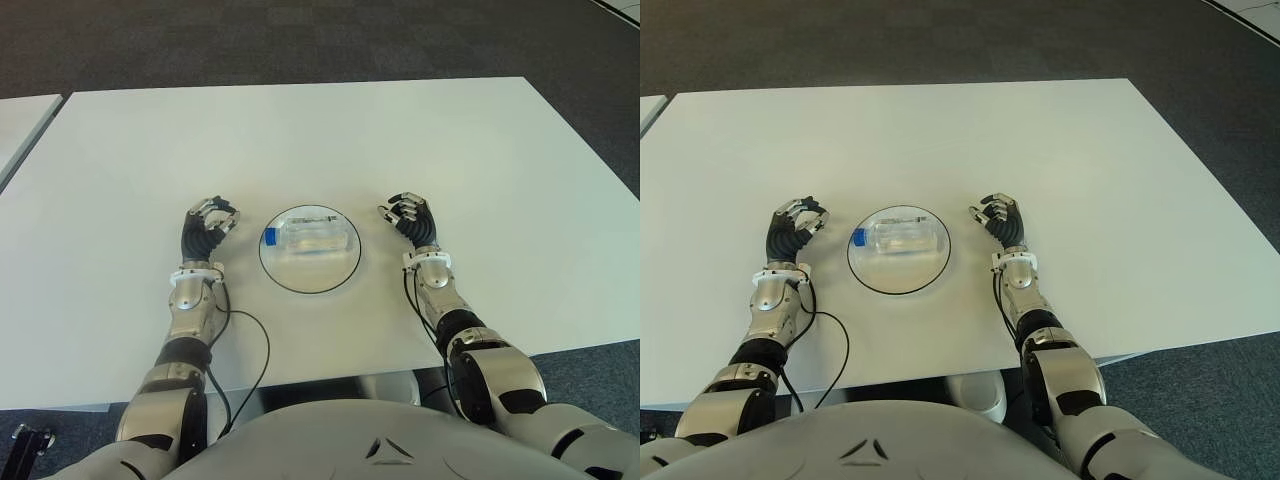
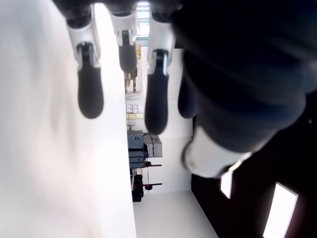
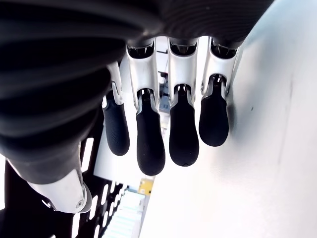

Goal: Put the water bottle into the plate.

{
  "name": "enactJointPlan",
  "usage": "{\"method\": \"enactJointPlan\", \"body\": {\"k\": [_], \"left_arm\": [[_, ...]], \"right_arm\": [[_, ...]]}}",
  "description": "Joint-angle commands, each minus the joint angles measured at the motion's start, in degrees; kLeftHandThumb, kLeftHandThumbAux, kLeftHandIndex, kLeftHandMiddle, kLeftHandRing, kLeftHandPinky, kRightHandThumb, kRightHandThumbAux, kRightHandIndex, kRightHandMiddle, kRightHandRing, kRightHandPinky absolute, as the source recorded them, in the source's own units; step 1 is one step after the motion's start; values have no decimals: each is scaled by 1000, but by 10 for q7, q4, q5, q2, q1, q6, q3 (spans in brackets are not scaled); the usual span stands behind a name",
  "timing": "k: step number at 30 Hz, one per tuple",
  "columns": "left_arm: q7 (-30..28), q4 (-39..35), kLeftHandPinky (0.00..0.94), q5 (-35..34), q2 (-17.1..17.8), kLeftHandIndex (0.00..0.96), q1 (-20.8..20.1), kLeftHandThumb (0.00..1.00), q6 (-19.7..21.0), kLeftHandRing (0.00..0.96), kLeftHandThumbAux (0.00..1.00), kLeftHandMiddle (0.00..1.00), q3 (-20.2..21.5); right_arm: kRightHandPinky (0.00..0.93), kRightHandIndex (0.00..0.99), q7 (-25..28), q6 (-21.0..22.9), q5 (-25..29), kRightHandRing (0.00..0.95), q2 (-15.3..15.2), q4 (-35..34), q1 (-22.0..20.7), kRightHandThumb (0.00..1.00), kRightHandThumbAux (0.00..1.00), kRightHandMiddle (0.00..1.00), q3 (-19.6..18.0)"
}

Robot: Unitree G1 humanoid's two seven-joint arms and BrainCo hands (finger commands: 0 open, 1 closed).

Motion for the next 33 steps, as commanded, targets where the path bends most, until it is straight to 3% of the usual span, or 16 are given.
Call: {"method": "enactJointPlan", "body": {"k": [1,7,16,33], "left_arm": [[-20,16,545,-8,-12,432,-5,683,35,538,723,549,-1],[-49,18,581,-29,-23,434,-6,705,64,584,713,599,3],[-37,2,587,-24,-37,434,3,709,81,602,711,622,3],[-16,-10,592,-16,-49,435,16,710,85,610,711,632,7]], "right_arm": [[638,433,-1,16,-1,651,6,11,19,710,728,644,-1],[639,433,-7,15,-4,651,6,9,21,710,728,643,2],[644,433,-6,13,-3,651,6,9,20,710,728,647,2],[642,433,0,16,-2,653,6,8,21,710,728,648,3]]}}
